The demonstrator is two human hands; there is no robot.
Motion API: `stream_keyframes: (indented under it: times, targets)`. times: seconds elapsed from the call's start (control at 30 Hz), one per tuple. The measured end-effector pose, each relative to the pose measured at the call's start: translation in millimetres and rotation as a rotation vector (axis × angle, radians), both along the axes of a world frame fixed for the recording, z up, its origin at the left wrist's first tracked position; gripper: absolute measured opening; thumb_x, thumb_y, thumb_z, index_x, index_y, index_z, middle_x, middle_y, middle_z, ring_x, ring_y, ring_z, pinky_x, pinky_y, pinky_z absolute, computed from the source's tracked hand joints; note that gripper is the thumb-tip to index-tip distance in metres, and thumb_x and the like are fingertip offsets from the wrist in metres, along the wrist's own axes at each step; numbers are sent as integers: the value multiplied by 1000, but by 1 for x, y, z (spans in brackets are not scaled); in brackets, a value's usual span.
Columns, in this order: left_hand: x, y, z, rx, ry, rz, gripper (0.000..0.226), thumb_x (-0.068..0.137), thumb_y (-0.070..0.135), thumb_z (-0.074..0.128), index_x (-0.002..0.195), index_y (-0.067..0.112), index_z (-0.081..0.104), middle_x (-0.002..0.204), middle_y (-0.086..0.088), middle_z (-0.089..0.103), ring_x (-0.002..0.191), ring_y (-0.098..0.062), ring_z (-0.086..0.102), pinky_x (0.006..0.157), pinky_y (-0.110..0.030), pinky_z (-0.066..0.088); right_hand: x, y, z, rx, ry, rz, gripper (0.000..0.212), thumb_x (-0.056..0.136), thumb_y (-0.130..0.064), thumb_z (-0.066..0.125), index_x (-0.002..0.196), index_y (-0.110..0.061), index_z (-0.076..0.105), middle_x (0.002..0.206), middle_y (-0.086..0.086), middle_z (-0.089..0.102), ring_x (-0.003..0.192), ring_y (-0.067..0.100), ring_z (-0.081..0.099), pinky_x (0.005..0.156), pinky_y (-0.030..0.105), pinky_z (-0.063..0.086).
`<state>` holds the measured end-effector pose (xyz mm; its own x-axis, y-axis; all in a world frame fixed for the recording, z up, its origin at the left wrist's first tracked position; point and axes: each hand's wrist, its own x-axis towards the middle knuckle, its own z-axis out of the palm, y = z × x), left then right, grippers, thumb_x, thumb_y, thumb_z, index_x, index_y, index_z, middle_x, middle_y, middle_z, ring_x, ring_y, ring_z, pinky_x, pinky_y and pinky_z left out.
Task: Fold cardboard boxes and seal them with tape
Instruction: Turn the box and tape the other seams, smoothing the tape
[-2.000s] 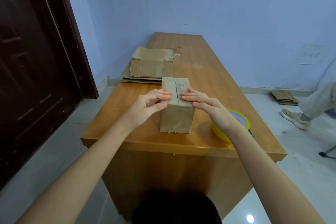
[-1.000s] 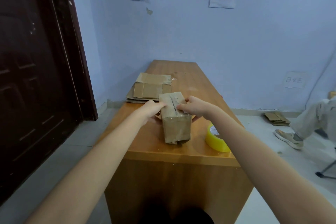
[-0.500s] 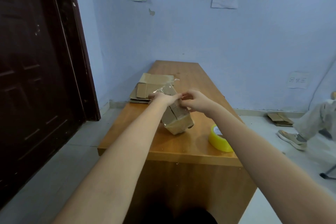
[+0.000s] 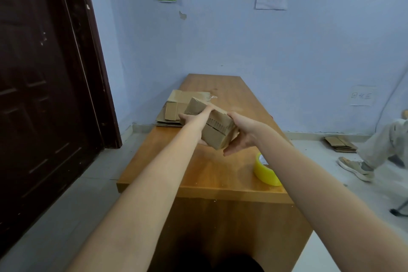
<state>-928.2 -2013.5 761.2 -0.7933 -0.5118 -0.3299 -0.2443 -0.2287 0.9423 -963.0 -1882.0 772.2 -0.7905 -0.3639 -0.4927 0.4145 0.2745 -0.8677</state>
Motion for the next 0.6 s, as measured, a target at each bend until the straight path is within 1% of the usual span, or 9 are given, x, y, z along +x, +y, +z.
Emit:
stream_keyframes:
  times: [0.03, 0.07, 0.1, 0.17, 0.23, 0.3, 0.4, 0.5, 0.6]
  targets:
    - [0, 0, 0, -9, 2, 1, 102, 65, 49, 80, 139, 26, 14, 134, -11, 36, 102, -36, 51, 54, -56, 55, 0, -1, -3, -34, -10, -11, 40, 93, -44, 49, 112, -10, 48, 114, 24, 51, 97, 47, 58, 74, 57, 55]
    - [1, -2, -1, -11, -8, -13, 100, 63, 51, 80, 136, 25, 16, 133, -12, 37, 103, -36, 51, 59, -58, 55, -1, -2, -5, -63, -24, -19, 34, 92, -41, 51, 106, -11, 50, 113, 22, 51, 98, 45, 58, 77, 57, 55]
    - [1, -4, -1, -30, -40, -47, 102, 61, 55, 80, 136, 25, 18, 136, -13, 36, 109, -38, 50, 70, -62, 53, -3, -1, -6, -79, -31, -29, 30, 92, -40, 52, 102, -12, 51, 115, 22, 50, 99, 44, 58, 78, 57, 55]
    - [1, -12, 1, -172, -150, -169, 113, 62, 69, 71, 146, 22, 13, 150, -13, 26, 129, -44, 36, 95, -62, 41, -7, 5, -8, -62, 9, -70, 31, 91, -40, 55, 106, -14, 50, 118, 22, 47, 100, 45, 56, 73, 55, 57]
    - [2, -22, 5, -301, -195, -277, 113, 69, 79, 55, 152, 17, 9, 157, -11, 15, 140, -39, 21, 107, -60, 24, -15, 15, -9, -27, 83, -105, 37, 89, -40, 61, 109, -14, 45, 112, 22, 47, 97, 46, 56, 73, 55, 57]
    - [-4, -34, 7, -314, -168, -330, 113, 65, 83, 52, 151, 17, 19, 155, -8, 25, 137, -35, 31, 108, -60, 25, -24, 24, -8, -42, 124, -97, 41, 86, -39, 67, 108, -11, 46, 106, 21, 50, 94, 48, 59, 78, 59, 54]
    - [-11, -39, 7, -388, -142, -329, 111, 62, 80, 61, 145, 12, 30, 145, -9, 41, 128, -30, 43, 106, -54, 33, -37, 36, -8, -56, 174, -37, 55, 81, -39, 72, 121, -9, 50, 117, 21, 54, 96, 47, 63, 75, 60, 55]
    - [-18, -31, 5, -442, -144, -312, 89, 75, 62, 66, 141, 9, 36, 139, -11, 46, 124, -32, 46, 104, -53, 36, -46, 46, -9, 48, 271, 35, 75, 76, -42, 77, 136, -15, 40, 131, 13, 50, 103, 41, 60, 70, 55, 57]
    - [-28, -24, 3, -454, -128, -321, 92, 72, 55, 72, 143, 11, 32, 142, -9, 42, 123, -31, 47, 101, -52, 40, -52, 56, -8, 150, 375, 63, 87, 74, -40, 78, 143, -17, 31, 135, 9, 49, 105, 34, 61, 74, 47, 58]
